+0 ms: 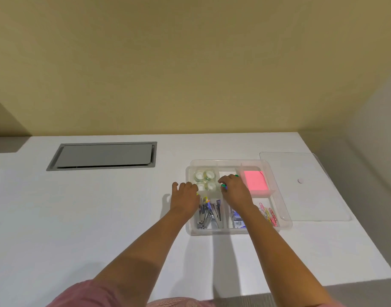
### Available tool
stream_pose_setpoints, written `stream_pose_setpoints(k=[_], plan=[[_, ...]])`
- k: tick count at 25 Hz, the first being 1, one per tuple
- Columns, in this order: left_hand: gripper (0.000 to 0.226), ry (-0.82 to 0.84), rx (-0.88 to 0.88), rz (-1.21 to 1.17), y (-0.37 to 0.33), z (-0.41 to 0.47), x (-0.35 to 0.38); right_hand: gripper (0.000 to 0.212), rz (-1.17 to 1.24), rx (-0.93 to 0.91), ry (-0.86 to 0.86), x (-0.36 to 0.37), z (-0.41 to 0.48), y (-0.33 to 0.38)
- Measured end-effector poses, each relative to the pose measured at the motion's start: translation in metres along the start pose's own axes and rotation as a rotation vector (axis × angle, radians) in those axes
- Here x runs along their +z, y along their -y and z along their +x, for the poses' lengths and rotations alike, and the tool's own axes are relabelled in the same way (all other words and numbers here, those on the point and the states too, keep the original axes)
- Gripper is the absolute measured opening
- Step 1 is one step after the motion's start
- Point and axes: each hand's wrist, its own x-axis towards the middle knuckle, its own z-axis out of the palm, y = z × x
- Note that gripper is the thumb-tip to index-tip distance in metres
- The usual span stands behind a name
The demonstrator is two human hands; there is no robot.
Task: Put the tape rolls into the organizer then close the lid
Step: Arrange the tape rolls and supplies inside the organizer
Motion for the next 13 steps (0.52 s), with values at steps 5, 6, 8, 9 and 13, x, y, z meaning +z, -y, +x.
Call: stream_pose_setpoints(k=[5,6,8,9,13], plan=[[0.029,0.004,0.044,-0.006,-0.008,-0.021,-0.003,0.03,-0.006,0.027,-0.042,0.001,-0.027,-0.002],[0.029,0.002,0.049,-0.013,-0.012,-0.021,-0.004,0.031,-0.015,0.03,-0.048,-0.001,-0.029,-0.004],[0.03,-0.013,0.069,-0.039,-0.022,-0.018,-0.005,0.034,-0.03,0.043,-0.059,-0.007,-0.03,-0.014],[0.031,-0.029,0.083,-0.06,-0.03,-0.014,-0.007,0.034,-0.035,0.054,-0.067,-0.01,-0.03,-0.021],[0.032,-0.069,0.118,-0.128,-0.081,0.017,-0.011,0.03,-0.054,0.119,-0.157,-0.031,-0.021,-0.07]])
